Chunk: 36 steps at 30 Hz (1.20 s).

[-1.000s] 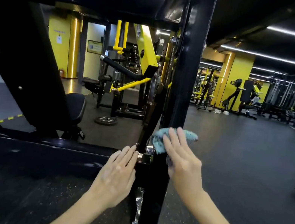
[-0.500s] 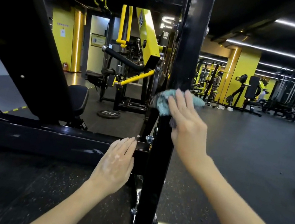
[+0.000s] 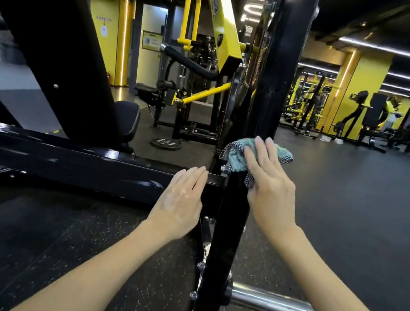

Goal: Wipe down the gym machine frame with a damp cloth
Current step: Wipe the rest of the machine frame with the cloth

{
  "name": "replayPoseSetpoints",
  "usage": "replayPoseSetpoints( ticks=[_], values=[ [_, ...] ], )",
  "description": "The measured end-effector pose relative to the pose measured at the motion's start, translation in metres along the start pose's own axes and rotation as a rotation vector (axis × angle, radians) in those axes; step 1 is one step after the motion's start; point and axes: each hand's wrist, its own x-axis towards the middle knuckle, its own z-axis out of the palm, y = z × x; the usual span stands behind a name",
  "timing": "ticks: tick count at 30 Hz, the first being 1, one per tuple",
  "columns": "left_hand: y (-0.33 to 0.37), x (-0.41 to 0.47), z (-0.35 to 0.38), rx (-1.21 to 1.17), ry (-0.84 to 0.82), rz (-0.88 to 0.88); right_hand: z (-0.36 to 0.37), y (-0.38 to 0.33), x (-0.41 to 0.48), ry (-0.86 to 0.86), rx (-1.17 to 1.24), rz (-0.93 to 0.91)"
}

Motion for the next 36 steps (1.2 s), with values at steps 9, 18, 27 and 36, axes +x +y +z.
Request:
replayPoseSetpoints(
  ticks=[9, 18, 27, 36],
  values=[
    [-0.001, -0.003, 0.003, 0.000, 0.021, 0.041, 0.007, 0.000, -0.084, -0.235, 0.039, -0.103],
    [0.000, -0.004, 0.001, 0.036, -0.027, 0.033, 0.019, -0.010, -0.072, -0.057, 0.018, -0.009],
    [-0.004, 0.002, -0.017, 0.124, -0.218, 0.058, 0.020, -0.027, -0.071, -0.189, 0.127, -0.099],
    [-0.012, -0.074, -0.027, -0.196, 0.069, -0.018, 0.048, -0.058, -0.043, -0.331, 0.208, -0.289]
  ],
)
